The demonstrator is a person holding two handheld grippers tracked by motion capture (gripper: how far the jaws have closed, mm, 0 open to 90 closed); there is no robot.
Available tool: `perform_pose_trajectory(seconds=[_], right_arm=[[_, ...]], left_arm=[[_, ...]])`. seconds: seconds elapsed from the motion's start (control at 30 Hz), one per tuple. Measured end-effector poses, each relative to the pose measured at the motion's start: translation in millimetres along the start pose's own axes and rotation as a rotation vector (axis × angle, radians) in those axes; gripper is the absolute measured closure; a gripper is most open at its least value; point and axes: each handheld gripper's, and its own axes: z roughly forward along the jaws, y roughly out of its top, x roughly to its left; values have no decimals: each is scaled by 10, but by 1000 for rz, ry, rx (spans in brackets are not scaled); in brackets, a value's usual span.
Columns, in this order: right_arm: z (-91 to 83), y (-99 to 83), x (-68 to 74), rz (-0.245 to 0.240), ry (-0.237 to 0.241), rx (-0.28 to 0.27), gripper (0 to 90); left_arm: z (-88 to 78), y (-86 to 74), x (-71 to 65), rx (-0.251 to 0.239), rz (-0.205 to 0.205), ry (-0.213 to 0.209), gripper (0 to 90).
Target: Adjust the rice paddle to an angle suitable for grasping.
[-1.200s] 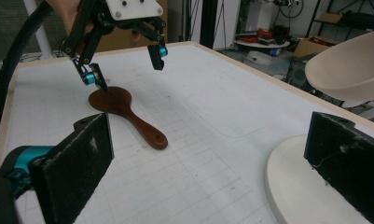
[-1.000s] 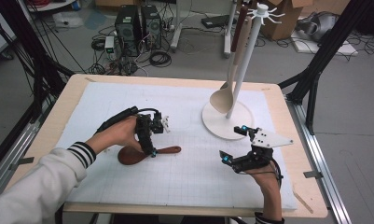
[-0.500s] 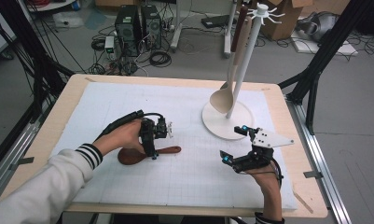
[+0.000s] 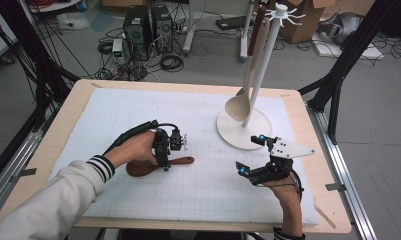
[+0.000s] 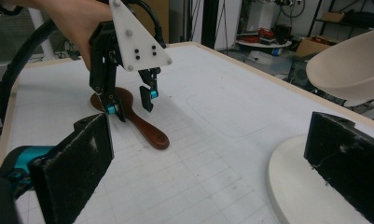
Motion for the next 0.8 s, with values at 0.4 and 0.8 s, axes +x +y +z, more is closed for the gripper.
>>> perform_pose_trajectory(seconds=[0.4, 0.8], right_arm=[[-5, -2, -7, -2, -2, -5, 3], [1, -3, -3, 0, 2, -1, 3]], left_arm=[[20, 32, -2, 24, -22, -6, 624], [66, 57, -24, 54, -23, 6, 668]])
